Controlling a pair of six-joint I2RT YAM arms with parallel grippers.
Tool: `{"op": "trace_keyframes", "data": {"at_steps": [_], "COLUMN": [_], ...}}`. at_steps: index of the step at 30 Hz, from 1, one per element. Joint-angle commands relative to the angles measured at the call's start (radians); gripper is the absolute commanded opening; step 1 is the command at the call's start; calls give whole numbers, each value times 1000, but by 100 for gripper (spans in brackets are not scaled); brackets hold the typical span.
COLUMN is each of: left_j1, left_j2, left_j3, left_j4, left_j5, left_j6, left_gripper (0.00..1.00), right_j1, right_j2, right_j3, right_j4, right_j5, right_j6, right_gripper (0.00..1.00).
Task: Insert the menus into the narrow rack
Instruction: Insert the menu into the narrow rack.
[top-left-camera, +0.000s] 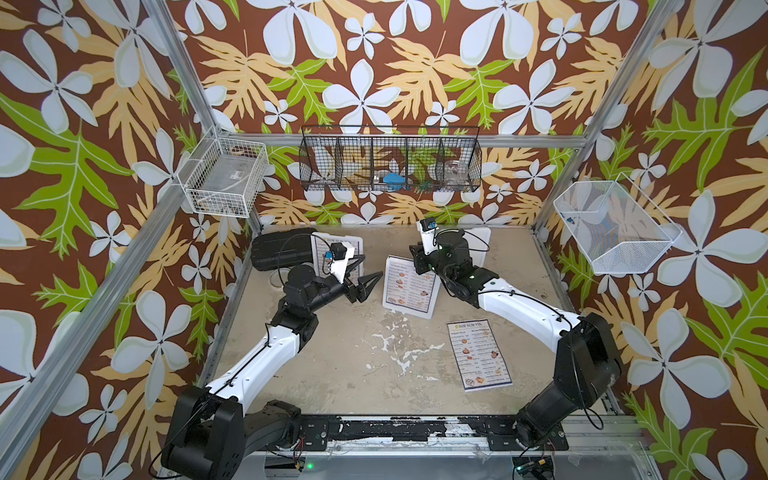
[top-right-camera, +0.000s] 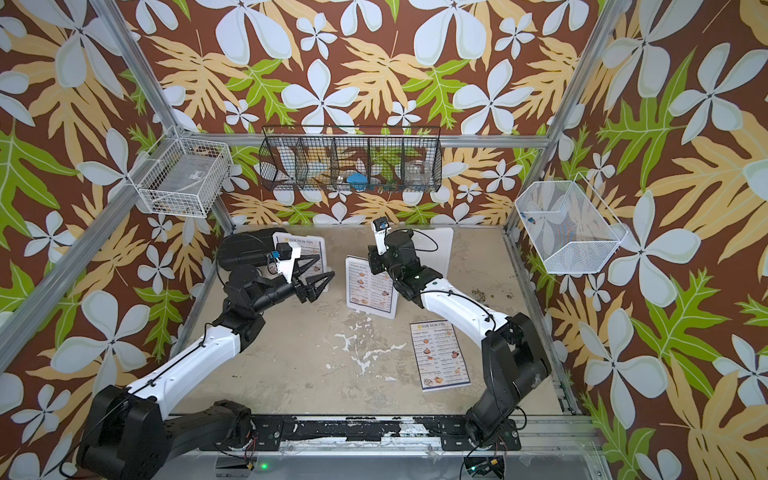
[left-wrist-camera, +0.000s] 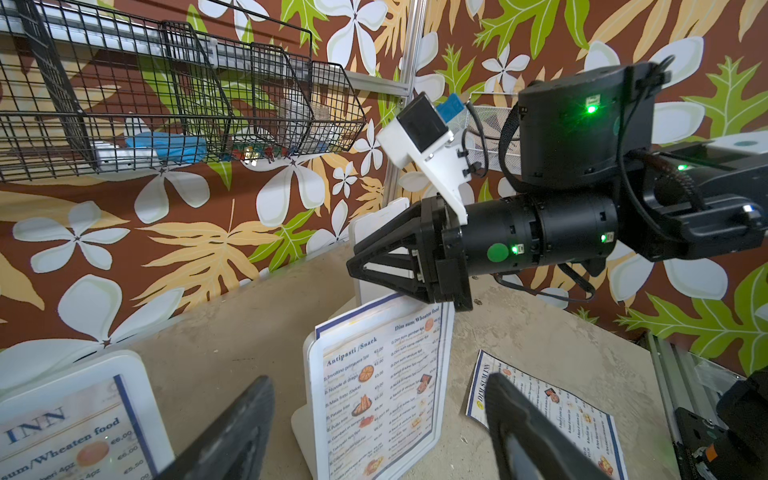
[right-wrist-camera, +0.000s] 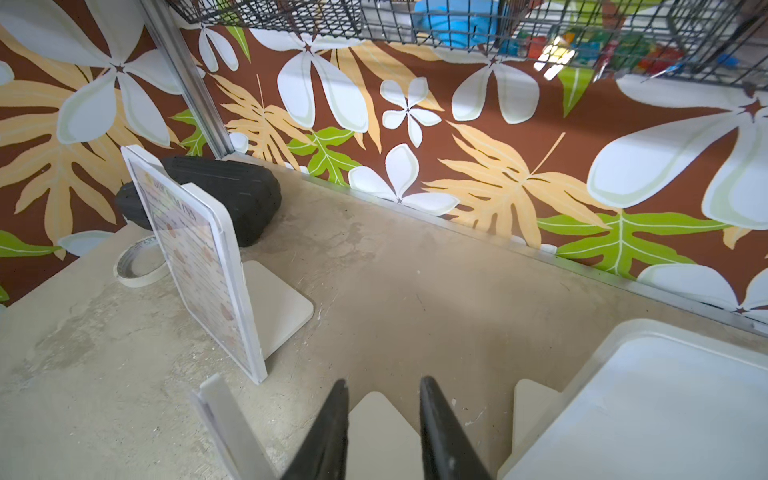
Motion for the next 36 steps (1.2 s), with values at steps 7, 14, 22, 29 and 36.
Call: {"op": "trace_keyframes", "data": {"at_steps": [7, 14, 22, 29, 36], "left_j1": [1, 0, 0, 1, 0], "left_j2": [1, -1, -4, -41, 26], "left_j3": [-3, -5, -60, -227, -340], "left_j4": [22, 23, 88, 226, 390], "left_j5": [13, 12, 15, -34, -78], "left_j6": [8, 8, -30, -109, -169], "left_gripper": [81, 81, 81, 83, 84], "right_j1": [6, 6, 6, 6, 6], "right_j2": [27, -14, -190, -399, -493], "right_j3": [-14, -25, -81, -400, -633], "right_j4": [2, 2, 10, 166, 288], "right_j5": [32, 45, 57, 105, 111], "right_j6": [6, 2, -18, 37, 107], "right_gripper": [29, 29, 46, 68, 78]}}
